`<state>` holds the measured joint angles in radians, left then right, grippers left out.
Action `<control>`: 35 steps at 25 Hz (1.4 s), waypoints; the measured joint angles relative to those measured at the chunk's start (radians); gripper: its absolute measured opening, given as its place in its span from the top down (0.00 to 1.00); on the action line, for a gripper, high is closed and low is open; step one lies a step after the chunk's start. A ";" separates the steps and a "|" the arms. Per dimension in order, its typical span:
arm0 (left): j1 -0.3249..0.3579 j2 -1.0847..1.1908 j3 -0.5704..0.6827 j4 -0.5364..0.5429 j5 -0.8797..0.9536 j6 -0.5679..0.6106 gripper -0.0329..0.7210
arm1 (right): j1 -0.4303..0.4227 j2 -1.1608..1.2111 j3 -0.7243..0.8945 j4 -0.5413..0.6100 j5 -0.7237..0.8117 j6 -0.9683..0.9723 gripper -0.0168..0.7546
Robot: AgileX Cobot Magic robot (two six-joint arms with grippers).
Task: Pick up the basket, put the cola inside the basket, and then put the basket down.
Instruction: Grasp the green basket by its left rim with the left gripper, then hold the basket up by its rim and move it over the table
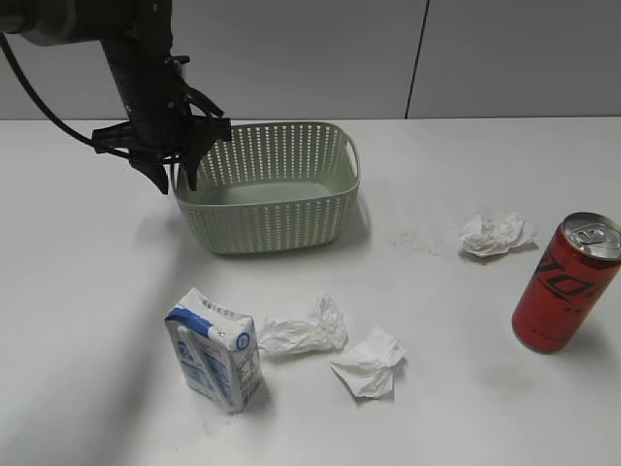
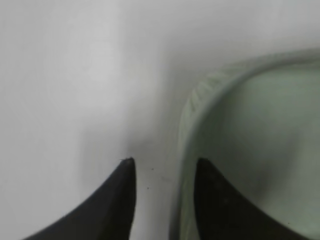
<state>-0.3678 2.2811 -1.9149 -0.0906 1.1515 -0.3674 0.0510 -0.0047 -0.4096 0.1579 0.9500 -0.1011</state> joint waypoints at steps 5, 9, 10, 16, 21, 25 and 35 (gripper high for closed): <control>0.000 0.000 -0.004 -0.005 0.001 0.000 0.94 | 0.000 0.000 0.000 0.000 0.000 0.000 0.31; 0.001 0.000 -0.005 -0.021 0.019 -0.005 0.96 | 0.000 0.000 0.000 0.000 0.000 0.000 0.31; 0.003 0.000 -0.005 -0.031 0.027 -0.006 0.96 | 0.000 0.000 0.000 0.000 0.000 0.000 0.31; 0.033 -0.012 -0.005 -0.153 0.063 -0.005 0.96 | 0.000 0.000 0.000 0.000 0.000 0.000 0.31; 0.036 -0.090 -0.004 -0.146 0.066 -0.003 0.96 | 0.000 0.000 0.000 0.000 0.000 0.000 0.31; 0.036 -0.161 -0.004 -0.148 0.067 0.033 0.96 | 0.000 0.000 0.000 0.000 0.000 0.000 0.31; -0.038 -0.382 0.170 -0.158 0.072 0.066 0.96 | 0.000 0.000 0.000 0.000 0.000 0.029 0.31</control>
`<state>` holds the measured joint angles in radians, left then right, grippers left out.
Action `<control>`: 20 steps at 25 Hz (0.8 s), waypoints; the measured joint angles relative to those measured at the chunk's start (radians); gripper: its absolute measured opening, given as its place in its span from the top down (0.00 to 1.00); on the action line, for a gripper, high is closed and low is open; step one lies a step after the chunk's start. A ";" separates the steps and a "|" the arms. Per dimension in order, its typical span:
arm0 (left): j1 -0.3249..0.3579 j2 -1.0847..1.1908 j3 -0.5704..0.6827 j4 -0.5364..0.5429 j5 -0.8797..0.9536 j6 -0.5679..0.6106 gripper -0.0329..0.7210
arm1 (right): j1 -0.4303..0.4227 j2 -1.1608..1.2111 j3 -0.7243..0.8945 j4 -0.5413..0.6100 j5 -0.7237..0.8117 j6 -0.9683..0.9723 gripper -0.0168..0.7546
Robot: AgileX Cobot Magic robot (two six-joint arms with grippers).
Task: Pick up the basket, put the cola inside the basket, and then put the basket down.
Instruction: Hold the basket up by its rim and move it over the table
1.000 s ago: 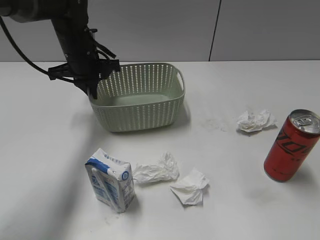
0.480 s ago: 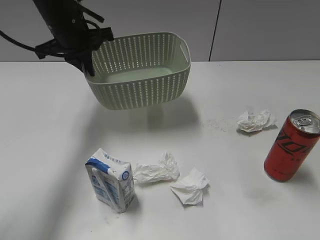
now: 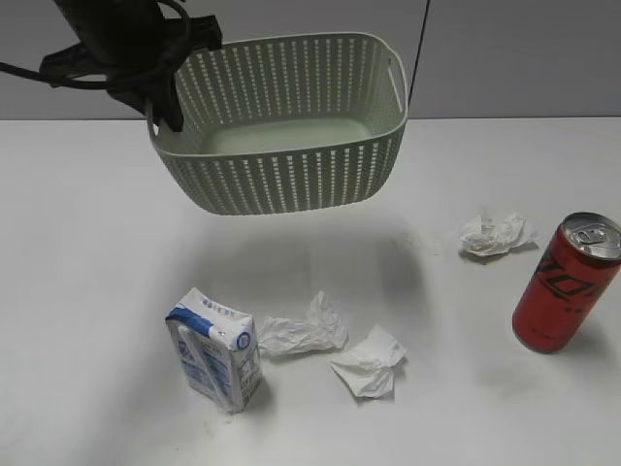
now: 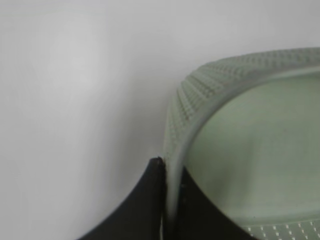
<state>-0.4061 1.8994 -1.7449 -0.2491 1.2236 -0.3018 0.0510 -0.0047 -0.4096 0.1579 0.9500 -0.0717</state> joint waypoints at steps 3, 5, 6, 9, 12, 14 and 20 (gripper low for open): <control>-0.022 -0.049 0.033 -0.006 0.006 -0.001 0.96 | 0.000 0.025 -0.008 0.000 0.000 0.035 0.31; -0.045 -0.068 0.034 0.014 0.006 -0.001 0.96 | 0.000 0.082 -0.032 0.000 0.008 0.043 0.31; -0.059 -0.078 0.034 0.023 0.006 -0.005 0.96 | 0.000 0.125 -0.053 0.000 0.015 0.046 0.31; -0.098 -0.086 0.034 0.031 0.006 -0.013 0.96 | 0.000 0.276 -0.138 0.025 0.033 0.049 0.28; -0.133 -0.086 0.062 0.030 0.001 -0.016 0.96 | 0.000 0.454 -0.247 0.052 0.059 0.056 0.22; -0.152 -0.086 0.108 0.022 -0.001 -0.016 0.96 | 0.000 0.570 -0.315 0.056 0.081 0.057 0.20; -0.169 -0.120 0.234 -0.075 0.004 -0.018 0.96 | 0.004 0.864 -0.473 0.061 0.094 0.043 0.19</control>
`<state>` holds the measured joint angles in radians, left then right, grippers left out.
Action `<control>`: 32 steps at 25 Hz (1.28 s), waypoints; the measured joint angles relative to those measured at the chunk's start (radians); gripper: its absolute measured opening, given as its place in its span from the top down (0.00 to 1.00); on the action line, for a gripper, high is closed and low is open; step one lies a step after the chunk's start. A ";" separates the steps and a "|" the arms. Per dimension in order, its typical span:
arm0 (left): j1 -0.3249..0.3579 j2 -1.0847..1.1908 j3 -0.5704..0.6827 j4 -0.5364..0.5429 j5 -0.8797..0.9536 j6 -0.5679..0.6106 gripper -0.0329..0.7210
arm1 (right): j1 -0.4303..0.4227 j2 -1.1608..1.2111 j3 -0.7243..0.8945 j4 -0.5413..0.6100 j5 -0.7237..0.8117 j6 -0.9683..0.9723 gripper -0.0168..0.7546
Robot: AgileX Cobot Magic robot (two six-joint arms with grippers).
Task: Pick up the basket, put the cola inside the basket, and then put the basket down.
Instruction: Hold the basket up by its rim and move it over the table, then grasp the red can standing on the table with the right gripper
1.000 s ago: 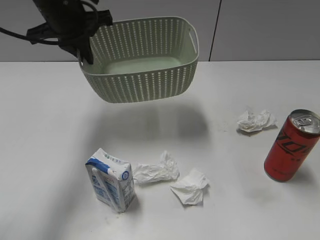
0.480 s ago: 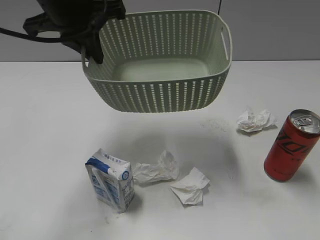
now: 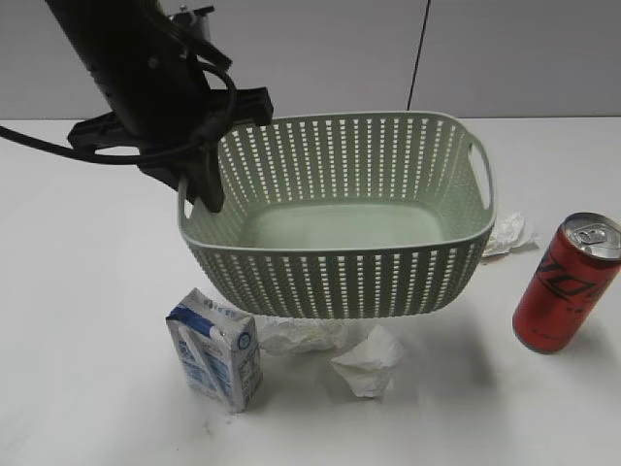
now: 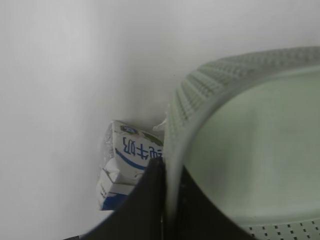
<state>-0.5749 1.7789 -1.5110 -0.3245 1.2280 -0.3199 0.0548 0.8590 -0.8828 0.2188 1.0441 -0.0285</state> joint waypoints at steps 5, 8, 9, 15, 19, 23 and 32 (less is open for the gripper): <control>-0.045 -0.025 0.000 0.046 -0.002 -0.018 0.96 | 0.002 0.187 -0.049 0.043 -0.002 -0.049 0.19; -0.049 -0.025 0.000 0.062 -0.020 -0.030 0.96 | 0.022 0.280 -0.056 0.045 -0.004 -0.056 0.19; -0.049 -0.025 0.000 0.066 -0.029 -0.031 0.96 | 0.037 0.307 -0.056 0.043 -0.007 -0.056 0.19; -0.045 -0.014 0.000 0.067 -0.071 -0.031 0.96 | 0.151 0.441 -0.077 -0.072 -0.107 0.014 0.19; -0.022 0.024 0.000 0.067 -0.073 -0.032 0.96 | 0.165 0.492 -0.111 -0.167 -0.126 0.062 0.19; -0.014 0.063 0.000 0.062 -0.084 -0.032 0.96 | 0.165 0.532 -0.126 -0.179 -0.150 0.082 0.19; -0.014 0.121 0.000 0.055 -0.123 -0.021 0.96 | 0.165 0.664 -0.127 -0.262 -0.170 0.160 0.19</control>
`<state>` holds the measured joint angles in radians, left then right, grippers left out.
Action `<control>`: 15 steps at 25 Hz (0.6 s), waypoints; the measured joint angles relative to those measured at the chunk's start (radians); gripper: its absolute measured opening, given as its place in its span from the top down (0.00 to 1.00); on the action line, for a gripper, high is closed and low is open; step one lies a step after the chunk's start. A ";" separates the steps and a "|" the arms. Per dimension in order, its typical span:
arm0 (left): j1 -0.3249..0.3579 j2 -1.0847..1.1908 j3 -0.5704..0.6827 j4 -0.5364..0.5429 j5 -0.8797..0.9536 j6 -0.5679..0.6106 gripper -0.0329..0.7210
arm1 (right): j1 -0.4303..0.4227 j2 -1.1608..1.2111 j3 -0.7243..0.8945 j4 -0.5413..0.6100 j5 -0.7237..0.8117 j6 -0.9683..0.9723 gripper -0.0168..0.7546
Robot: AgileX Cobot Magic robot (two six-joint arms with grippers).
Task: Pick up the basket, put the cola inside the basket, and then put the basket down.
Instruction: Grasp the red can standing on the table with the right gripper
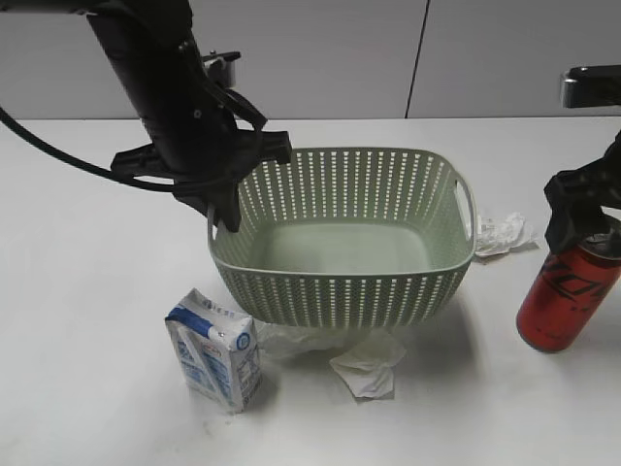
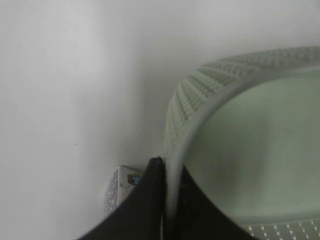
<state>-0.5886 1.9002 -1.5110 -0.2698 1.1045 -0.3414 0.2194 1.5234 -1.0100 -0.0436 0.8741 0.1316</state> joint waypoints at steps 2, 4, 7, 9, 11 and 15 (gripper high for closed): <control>0.000 0.017 0.000 -0.003 -0.001 0.006 0.96 | 0.000 0.026 0.000 -0.001 0.000 0.001 0.19; 0.000 0.031 0.000 -0.004 -0.004 0.013 0.96 | 0.000 0.046 0.000 -0.001 -0.002 0.003 0.19; 0.000 0.035 0.000 -0.005 -0.024 0.016 0.96 | 0.000 0.067 0.000 0.007 -0.005 0.003 0.20; 0.000 0.035 0.000 -0.006 -0.033 0.016 0.96 | 0.000 0.080 0.000 0.021 -0.006 0.004 0.23; 0.000 0.040 0.000 -0.007 -0.036 0.016 0.96 | 0.000 0.087 0.000 0.028 -0.006 0.004 0.28; 0.000 0.047 0.000 -0.015 -0.053 0.016 0.96 | 0.000 0.087 -0.001 0.032 0.003 0.005 0.29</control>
<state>-0.5886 1.9472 -1.5110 -0.2849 1.0518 -0.3253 0.2194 1.6101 -1.0111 -0.0111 0.8769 0.1368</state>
